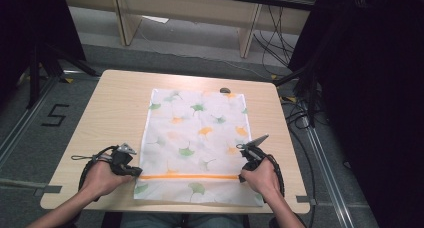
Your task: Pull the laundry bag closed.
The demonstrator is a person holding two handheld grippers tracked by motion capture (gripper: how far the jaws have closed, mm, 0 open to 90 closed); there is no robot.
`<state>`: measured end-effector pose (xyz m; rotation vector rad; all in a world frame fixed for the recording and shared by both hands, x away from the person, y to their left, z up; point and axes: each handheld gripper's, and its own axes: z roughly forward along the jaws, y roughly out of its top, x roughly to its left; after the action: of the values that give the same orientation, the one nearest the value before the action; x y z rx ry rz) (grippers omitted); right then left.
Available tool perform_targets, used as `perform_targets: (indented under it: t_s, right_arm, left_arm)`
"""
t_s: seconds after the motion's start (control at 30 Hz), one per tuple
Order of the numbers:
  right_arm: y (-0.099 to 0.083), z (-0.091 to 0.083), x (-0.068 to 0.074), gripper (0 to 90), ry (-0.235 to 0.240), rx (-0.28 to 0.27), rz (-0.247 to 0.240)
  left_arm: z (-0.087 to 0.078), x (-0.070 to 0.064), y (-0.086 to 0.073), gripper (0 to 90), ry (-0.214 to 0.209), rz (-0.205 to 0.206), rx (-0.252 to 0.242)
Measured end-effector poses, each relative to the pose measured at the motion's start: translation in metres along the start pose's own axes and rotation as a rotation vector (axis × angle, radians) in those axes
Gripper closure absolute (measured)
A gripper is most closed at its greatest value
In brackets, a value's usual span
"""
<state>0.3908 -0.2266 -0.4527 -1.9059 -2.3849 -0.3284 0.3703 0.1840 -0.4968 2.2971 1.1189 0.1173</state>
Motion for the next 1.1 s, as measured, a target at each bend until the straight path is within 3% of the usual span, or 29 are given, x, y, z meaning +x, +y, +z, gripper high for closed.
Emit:
perform_targets:
  t_s: [0.07,0.17,0.2,0.27,0.3,0.4,0.43,0.53,0.57,0.6,0.77,0.8,0.83,0.87,0.9,0.97,1.1]
  right_arm:
    - [0.000,-0.002,-0.006,90.0,-0.019,0.004,-0.014]
    - [-0.001,-0.003,-0.012,90.0,-0.031,-0.016,0.019]
    - [-0.001,-0.006,-0.014,90.0,-0.028,0.013,0.020]
    - [-0.001,-0.007,-0.014,90.0,-0.030,0.013,0.043]
    - [-0.001,-0.007,-0.019,90.0,-0.022,-0.005,-0.003]
    - [-0.002,-0.008,-0.023,90.0,-0.038,-0.017,0.029]
    - [-0.002,-0.009,-0.025,90.0,-0.045,-0.022,0.010]
    - [-0.002,-0.010,-0.029,90.0,-0.035,-0.023,0.011]
    - [-0.002,-0.010,-0.030,90.0,-0.044,-0.033,0.023]
    - [-0.002,-0.014,-0.031,90.0,-0.033,0.002,0.070]
    - [-0.004,-0.014,-0.037,90.0,-0.040,-0.014,0.101]
    - [-0.004,-0.013,-0.041,90.0,-0.047,-0.017,0.054]
    - [-0.005,-0.012,-0.045,90.0,-0.039,-0.036,0.041]
    - [-0.005,-0.012,-0.045,90.0,-0.039,-0.036,0.041]
    - [-0.006,-0.008,-0.047,90.0,-0.044,-0.077,0.040]
    - [-0.005,-0.012,-0.046,90.0,-0.055,-0.016,0.064]
    - [-0.006,-0.010,-0.047,90.0,-0.023,-0.043,0.055]
  left_arm:
    - [0.000,0.000,0.000,87.3,0.000,-0.001,0.000]
    - [0.000,0.000,0.000,87.3,0.000,-0.002,0.000]
    - [0.000,0.000,0.000,87.3,0.000,-0.001,0.000]
    - [0.000,0.000,0.000,87.3,0.000,-0.002,0.000]
    - [0.000,0.000,0.000,87.3,0.001,-0.001,-0.001]
    - [0.000,0.000,0.000,87.3,0.000,-0.002,0.000]
    - [0.000,0.000,0.000,87.3,0.000,-0.002,0.000]
    - [0.000,0.000,0.000,87.3,0.000,-0.005,-0.002]
    - [0.000,0.000,0.000,87.2,0.000,-0.006,-0.003]
    - [0.000,0.000,0.000,87.2,0.000,-0.005,-0.003]
    - [0.000,0.000,0.000,87.3,0.001,-0.005,-0.002]
    - [0.000,0.000,0.000,87.3,0.001,-0.006,-0.002]
    - [0.000,0.000,0.000,87.3,0.000,-0.005,-0.002]
    - [0.000,0.000,0.000,87.3,0.001,-0.002,0.000]
    - [0.000,0.000,0.000,87.3,0.001,-0.006,-0.003]
    - [0.000,0.000,0.000,87.3,0.001,-0.004,-0.001]
    - [0.000,0.000,0.000,87.3,0.001,-0.004,-0.006]
